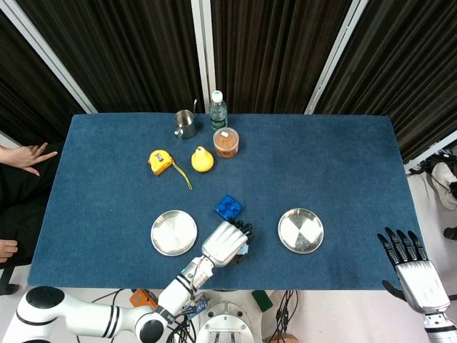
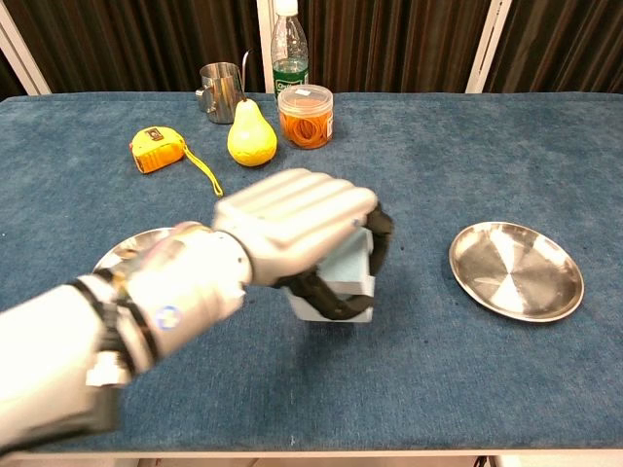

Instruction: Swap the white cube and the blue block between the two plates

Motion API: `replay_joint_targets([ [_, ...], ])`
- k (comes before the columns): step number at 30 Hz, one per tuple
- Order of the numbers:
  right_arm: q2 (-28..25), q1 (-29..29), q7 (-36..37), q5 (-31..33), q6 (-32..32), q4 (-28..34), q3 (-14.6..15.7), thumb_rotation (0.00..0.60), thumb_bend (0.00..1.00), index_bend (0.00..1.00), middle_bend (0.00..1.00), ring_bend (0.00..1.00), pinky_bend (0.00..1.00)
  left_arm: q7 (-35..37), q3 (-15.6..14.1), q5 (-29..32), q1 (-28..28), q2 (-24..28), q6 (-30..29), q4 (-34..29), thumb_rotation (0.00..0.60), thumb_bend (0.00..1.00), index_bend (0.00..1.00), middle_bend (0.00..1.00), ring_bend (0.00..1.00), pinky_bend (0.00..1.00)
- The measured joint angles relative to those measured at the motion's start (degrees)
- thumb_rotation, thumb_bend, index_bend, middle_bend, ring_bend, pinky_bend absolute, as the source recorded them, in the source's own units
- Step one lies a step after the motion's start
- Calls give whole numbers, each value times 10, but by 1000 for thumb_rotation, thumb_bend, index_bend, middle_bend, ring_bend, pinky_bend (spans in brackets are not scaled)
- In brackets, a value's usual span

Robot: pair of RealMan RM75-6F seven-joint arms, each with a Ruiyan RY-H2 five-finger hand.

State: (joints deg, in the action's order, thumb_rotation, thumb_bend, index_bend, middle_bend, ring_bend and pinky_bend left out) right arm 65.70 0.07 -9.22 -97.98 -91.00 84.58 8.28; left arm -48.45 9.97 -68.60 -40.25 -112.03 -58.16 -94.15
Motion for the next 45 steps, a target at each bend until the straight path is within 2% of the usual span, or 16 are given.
replay_joint_targets([
  [2, -3, 1, 4, 2, 4, 2, -2, 600, 269, 0, 0, 0, 0, 11, 6, 0, -10, -19, 1, 25, 600, 287, 419, 352, 384, 535],
  [6, -7, 1, 12, 5, 8, 4, -8, 600, 269, 0, 0, 0, 0, 49, 11, 11, -21, -32, 12, 44, 600, 64, 143, 117, 115, 313],
  [9, -9, 1, 14, 7, 12, 5, -11, 600, 269, 0, 0, 0, 0, 59, 13, 19, -27, -33, 16, 43, 600, 4, 55, 43, 32, 253],
  [11, -10, 0, 15, 9, 13, 7, -13, 600, 269, 0, 0, 0, 0, 62, 13, 14, -30, -34, 14, 40, 600, 0, 17, 16, 3, 234],
  [16, -13, -1, 17, 11, 16, 9, -16, 600, 269, 0, 0, 0, 0, 83, 18, 9, -36, -30, 12, 12, 600, 0, 7, 0, 0, 226],
  [19, -15, -2, 20, 12, 19, 10, -17, 600, 269, 0, 0, 0, 0, 97, 35, 15, -39, -22, 9, -10, 600, 0, 7, 1, 0, 225],
  [26, -19, -4, 30, 10, 18, 9, -20, 600, 269, 0, 0, 0, 0, 112, 119, 33, -49, 4, -21, -18, 600, 11, 7, 20, 1, 225],
  [30, -19, -3, 30, 9, 23, 10, -21, 600, 269, 0, 0, 0, 0, 102, 148, 102, -58, 11, -26, -1, 600, 13, 7, 20, 1, 215],
  [38, -19, 1, 30, 11, 36, 11, -24, 600, 269, 0, 0, 0, 0, 64, 177, 284, -93, 13, -30, 47, 600, 0, 15, 20, 1, 158],
  [45, -22, -2, 40, 1, 27, 10, -23, 600, 269, 0, 0, 0, 0, 57, 174, 327, -127, -5, -35, 110, 600, 0, 15, 20, 1, 153],
])
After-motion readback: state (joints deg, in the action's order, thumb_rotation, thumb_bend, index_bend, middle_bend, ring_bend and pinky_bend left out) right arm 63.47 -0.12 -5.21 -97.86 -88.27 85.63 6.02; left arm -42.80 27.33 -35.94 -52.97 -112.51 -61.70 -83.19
